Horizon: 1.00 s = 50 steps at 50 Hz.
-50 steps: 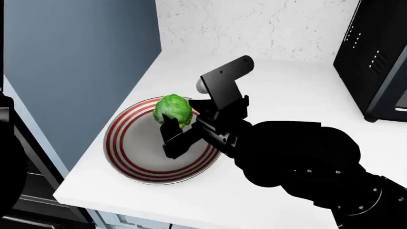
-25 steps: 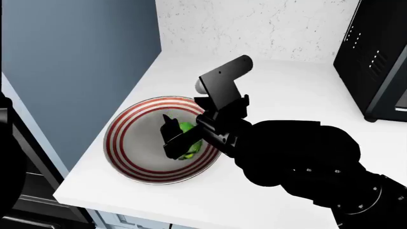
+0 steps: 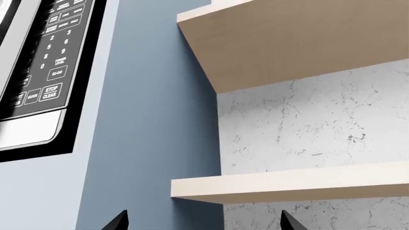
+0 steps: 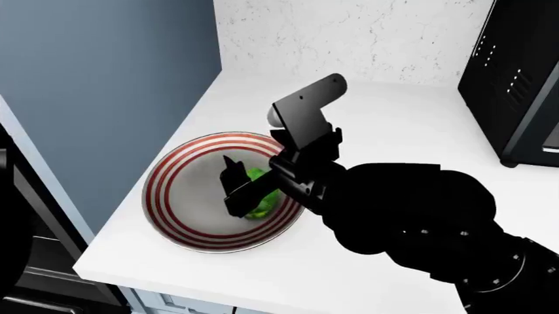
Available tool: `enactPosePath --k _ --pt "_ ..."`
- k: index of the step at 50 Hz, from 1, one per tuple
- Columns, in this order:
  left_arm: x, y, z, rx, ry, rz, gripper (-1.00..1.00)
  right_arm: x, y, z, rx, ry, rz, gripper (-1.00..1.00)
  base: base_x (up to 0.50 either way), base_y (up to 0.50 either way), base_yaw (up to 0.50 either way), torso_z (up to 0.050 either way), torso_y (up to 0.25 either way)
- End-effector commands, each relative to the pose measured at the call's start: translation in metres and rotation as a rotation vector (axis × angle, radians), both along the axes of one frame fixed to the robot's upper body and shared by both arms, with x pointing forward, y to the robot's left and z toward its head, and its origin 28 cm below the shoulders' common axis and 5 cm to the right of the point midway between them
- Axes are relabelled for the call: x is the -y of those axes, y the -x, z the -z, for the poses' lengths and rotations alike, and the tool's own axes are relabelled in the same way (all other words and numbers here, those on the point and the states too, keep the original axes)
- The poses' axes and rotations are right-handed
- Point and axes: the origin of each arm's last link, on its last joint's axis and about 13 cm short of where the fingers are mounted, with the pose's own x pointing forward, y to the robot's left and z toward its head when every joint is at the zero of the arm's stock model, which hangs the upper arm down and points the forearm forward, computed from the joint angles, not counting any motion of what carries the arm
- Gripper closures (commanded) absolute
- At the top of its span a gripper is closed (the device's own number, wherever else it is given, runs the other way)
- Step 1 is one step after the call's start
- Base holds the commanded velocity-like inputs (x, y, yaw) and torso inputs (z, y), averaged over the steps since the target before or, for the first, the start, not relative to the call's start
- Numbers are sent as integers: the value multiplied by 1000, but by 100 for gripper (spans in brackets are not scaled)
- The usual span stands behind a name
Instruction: Pick the broccoli from the top rack in the oven and place it on the plate on the counter.
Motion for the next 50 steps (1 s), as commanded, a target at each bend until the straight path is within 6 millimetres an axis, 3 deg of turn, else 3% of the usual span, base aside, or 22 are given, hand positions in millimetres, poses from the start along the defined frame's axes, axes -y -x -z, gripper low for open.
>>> enactPosePath --k 1,7,15,19,27,40,50 --pt "0 0 0 0 2 0 -100 1 1 -3 4 -5 0 -100 0 0 0 0 0" --pt "0 1 0 1 3 0 -100 2 2 -18 40 -22 7 -100 0 0 0 0 0" --pt "0 1 -1 4 -1 -1 -100 6 11 -75 210 -78 11 -100 0 0 0 0 1" --pt "0 2 -2 7 -1 -4 -100 11 17 -94 284 -93 27 -100 0 0 0 0 0" --pt "-1 0 -1 7 -4 -8 -100 28 51 -130 435 -152 84 -100 0 0 0 0 0" --pt "-5 -1 0 10 3 -22 -100 48 108 -138 640 -131 203 -100 0 0 0 0 0" --pt "-8 -2 8 -1 15 -30 -100 66 141 -104 714 -138 341 -100 0 0 0 0 0"
